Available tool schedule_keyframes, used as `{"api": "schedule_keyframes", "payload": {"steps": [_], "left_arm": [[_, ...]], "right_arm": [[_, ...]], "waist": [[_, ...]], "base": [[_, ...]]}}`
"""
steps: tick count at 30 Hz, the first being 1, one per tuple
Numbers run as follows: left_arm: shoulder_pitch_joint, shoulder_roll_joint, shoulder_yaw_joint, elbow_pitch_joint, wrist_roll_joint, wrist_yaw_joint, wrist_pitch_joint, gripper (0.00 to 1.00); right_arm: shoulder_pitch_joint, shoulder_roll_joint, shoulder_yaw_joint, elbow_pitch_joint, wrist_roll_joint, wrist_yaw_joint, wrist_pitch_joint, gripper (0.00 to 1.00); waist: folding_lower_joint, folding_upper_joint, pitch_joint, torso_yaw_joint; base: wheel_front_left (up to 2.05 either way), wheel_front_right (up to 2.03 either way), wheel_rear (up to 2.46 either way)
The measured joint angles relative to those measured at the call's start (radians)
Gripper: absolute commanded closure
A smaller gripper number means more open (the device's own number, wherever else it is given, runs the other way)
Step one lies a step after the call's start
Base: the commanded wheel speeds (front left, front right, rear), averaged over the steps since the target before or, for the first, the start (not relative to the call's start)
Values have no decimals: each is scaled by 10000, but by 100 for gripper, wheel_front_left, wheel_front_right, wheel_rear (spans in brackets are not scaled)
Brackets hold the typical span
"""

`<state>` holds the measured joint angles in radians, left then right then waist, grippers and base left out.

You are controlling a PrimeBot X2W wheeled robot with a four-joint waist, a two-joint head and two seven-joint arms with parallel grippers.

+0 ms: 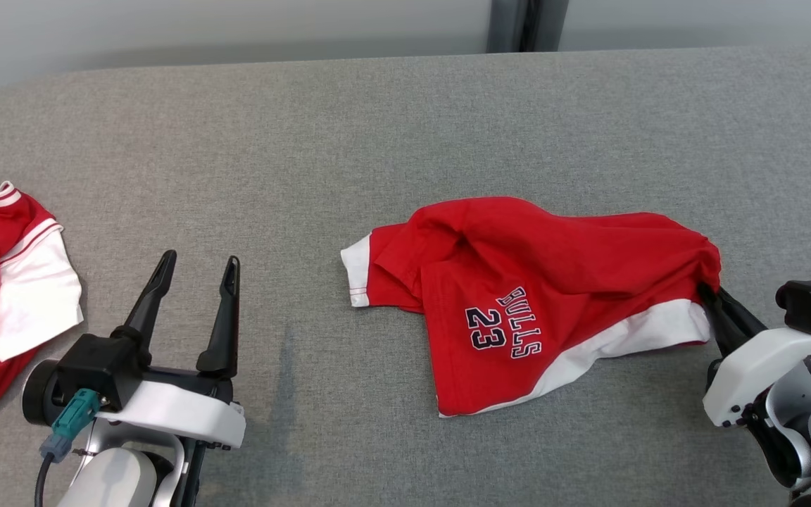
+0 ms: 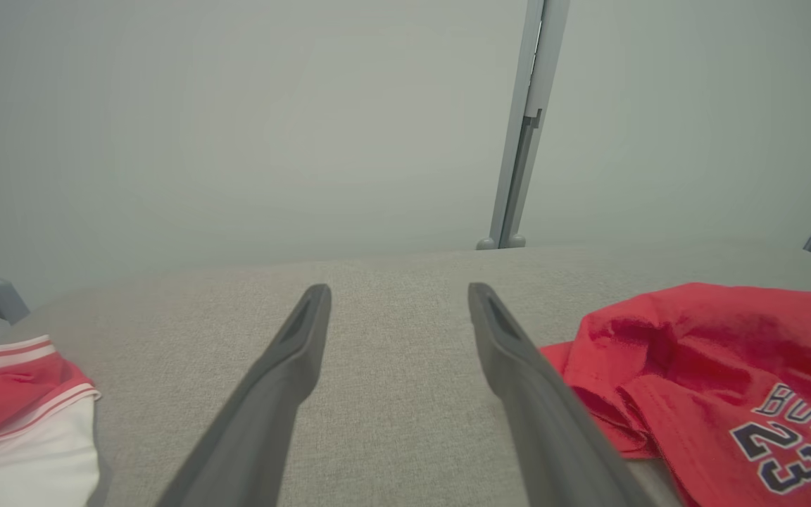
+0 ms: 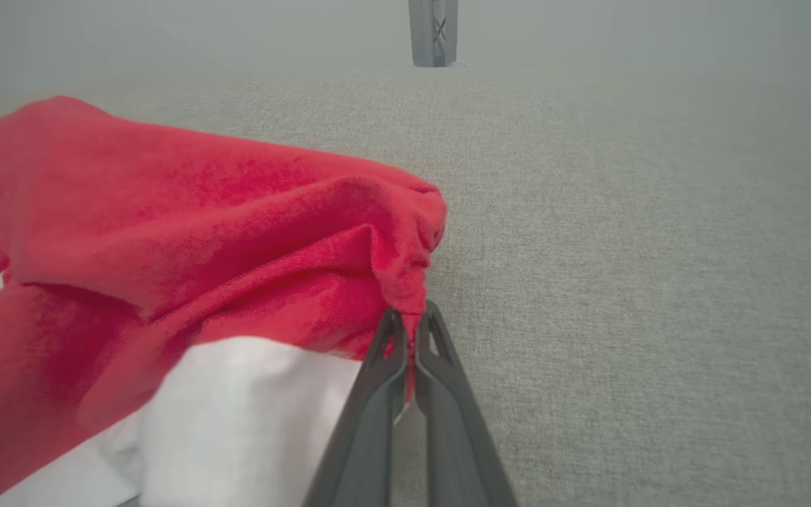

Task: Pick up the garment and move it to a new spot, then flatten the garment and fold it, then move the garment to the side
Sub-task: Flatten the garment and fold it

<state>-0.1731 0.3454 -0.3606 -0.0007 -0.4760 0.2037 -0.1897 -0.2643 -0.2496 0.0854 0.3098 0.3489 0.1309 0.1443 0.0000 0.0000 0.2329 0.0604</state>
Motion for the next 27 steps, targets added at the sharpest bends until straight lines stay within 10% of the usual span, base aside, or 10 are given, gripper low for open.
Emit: {"api": "schedule_keyframes", "payload": {"steps": [1, 2, 3, 13, 27], "left_arm": [[-1, 4, -6, 17, 0, -2, -13, 0], [-1, 13, 0, 36, 0, -2, -15, 0], [-3, 17, -8, 50, 0, -2, -33, 0], [54, 21, -8, 113, -75, 88, -58, 0], [999, 102, 84, 2, -192, 531, -67, 0]], "right_arm": [[-124, -4, 98, 274, -130, 4, -163, 100], [-241, 52, 104, 499, -63, 2, -347, 78], [-324, 92, 134, 679, -17, 2, -533, 0], [-11, 107, -546, 842, -612, 2, -2178, 0], [1348, 1308, -1329, -2635, -2391, 2, -2266, 0]], "waist": [[0, 0, 20, -5], [1, 0, 32, -19], [0, 0, 36, -35], [0, 0, -265, -277], [0, 0, -1291, -541]], "base": [[0, 0, 0], [0, 0, 0], [0, 0, 0], [0, 0, 0], [0, 0, 0]]}}
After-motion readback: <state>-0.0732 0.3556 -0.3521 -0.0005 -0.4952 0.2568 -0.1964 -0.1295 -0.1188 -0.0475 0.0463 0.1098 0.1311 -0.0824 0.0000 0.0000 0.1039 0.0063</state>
